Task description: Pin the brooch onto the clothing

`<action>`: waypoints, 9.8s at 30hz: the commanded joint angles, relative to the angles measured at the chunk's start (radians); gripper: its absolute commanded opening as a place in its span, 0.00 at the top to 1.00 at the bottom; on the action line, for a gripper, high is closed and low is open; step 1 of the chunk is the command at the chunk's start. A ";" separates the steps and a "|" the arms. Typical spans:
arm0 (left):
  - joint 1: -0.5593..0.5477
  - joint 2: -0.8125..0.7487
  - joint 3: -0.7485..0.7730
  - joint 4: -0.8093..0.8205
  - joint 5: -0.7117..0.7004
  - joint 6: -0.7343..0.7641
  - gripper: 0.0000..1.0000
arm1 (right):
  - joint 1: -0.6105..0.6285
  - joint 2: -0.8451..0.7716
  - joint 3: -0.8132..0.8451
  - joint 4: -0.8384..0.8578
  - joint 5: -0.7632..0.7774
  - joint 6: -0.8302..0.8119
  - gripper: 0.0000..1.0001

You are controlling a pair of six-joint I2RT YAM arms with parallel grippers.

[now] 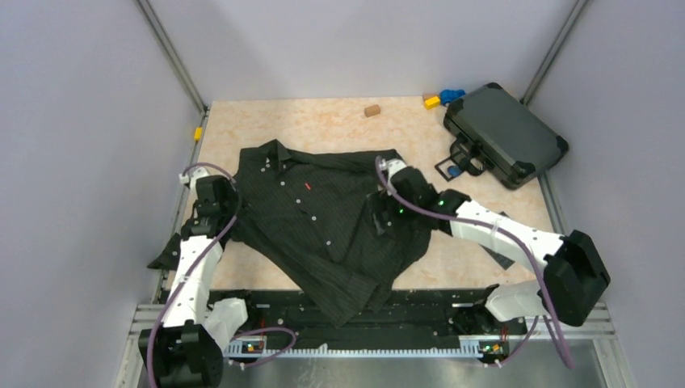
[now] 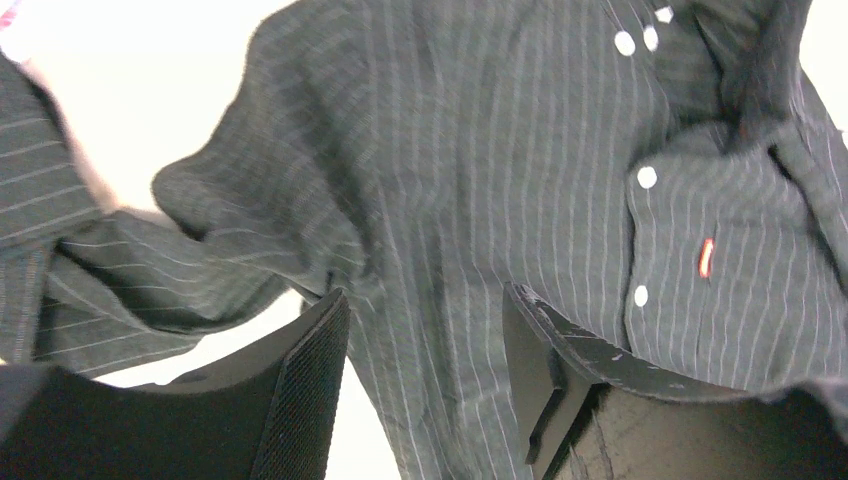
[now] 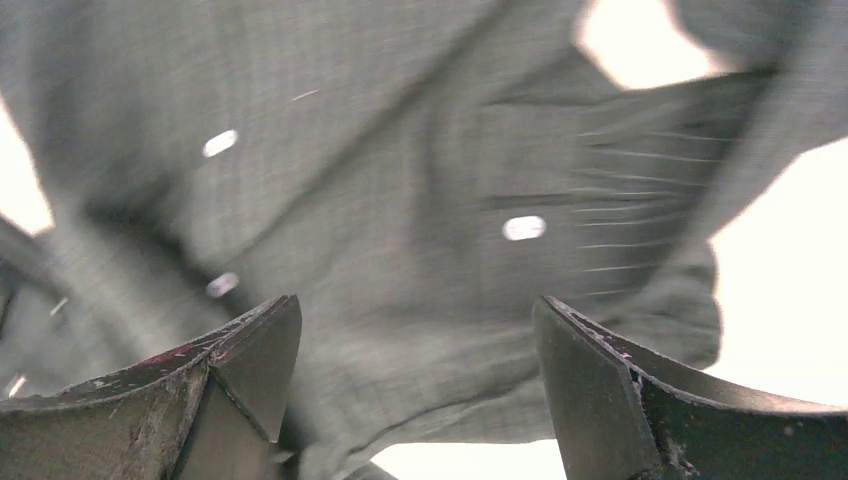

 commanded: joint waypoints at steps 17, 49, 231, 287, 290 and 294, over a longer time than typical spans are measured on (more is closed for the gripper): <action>-0.129 0.211 0.045 0.175 0.152 0.009 0.38 | -0.305 0.424 0.311 -0.071 0.349 -0.147 0.94; -0.090 0.460 0.223 0.330 0.389 0.042 0.39 | -0.598 0.808 1.104 0.025 0.208 -0.350 0.22; -1.166 0.319 0.180 0.076 0.117 -0.049 0.37 | -0.537 0.535 0.615 -0.007 0.007 -0.213 0.30; -0.159 0.273 -0.145 0.466 0.268 -0.173 0.34 | -0.029 0.047 -0.133 0.062 -0.039 0.132 0.24; -0.159 0.238 -0.042 0.394 0.285 -0.117 0.33 | -0.093 0.056 0.008 0.026 -0.023 0.072 0.21; -0.160 0.288 0.094 0.372 0.343 -0.071 0.33 | -0.223 0.136 0.141 0.100 -0.072 0.024 0.20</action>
